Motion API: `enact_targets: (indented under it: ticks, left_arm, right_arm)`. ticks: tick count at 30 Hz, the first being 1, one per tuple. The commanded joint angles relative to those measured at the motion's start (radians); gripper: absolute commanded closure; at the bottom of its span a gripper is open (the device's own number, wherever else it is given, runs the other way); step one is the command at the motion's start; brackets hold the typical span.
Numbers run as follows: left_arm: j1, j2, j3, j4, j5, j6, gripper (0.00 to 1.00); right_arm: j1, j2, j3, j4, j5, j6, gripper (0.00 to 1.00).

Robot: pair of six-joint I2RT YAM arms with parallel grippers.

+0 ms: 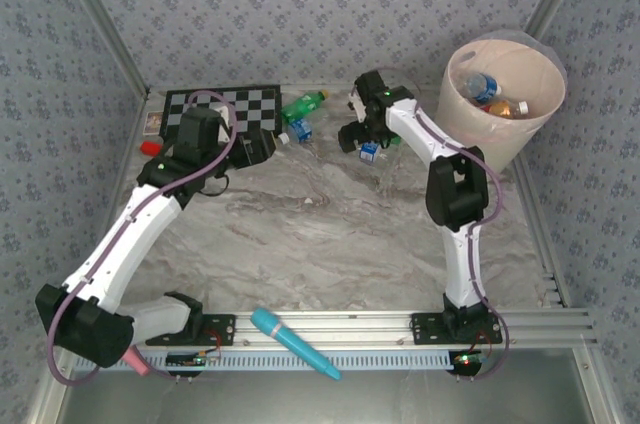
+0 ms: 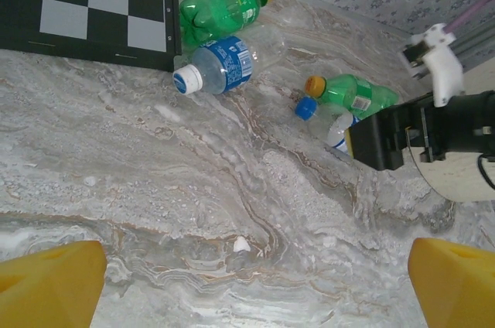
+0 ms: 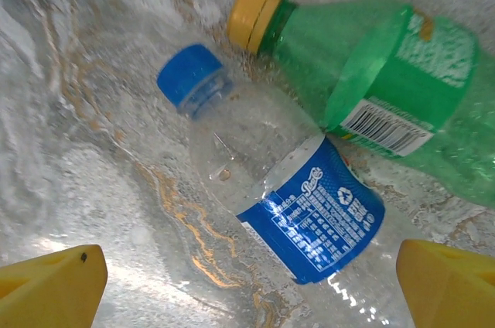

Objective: Put the plastic bottles in the bin

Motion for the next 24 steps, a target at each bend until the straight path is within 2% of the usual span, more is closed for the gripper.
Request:
enact_targets:
  ticks: [1,10,16,24]
  left_arm:
    - [0.009,-0.032,-0.014,-0.025,-0.022,0.005,0.0]
    - [0.017,-0.041,-0.019,-0.026,-0.019,0.01,0.0]
    - [0.018,-0.045,-0.03,-0.024,-0.014,0.008,0.0]
    - [0.021,-0.056,-0.043,-0.017,-0.002,0.004,0.0]
  right_arm:
    - [0.012,0.029,0.032,-0.039,0.026,-0.051,0.02]
    - [0.053,0.069,0.014,-0.039,0.037,-0.08,0.03]
    - [0.085,0.071,-0.003,-0.051,0.028,-0.083,0.08]
    - [0.104,0.104,-0.009,-0.046,0.075,-0.089,0.09]
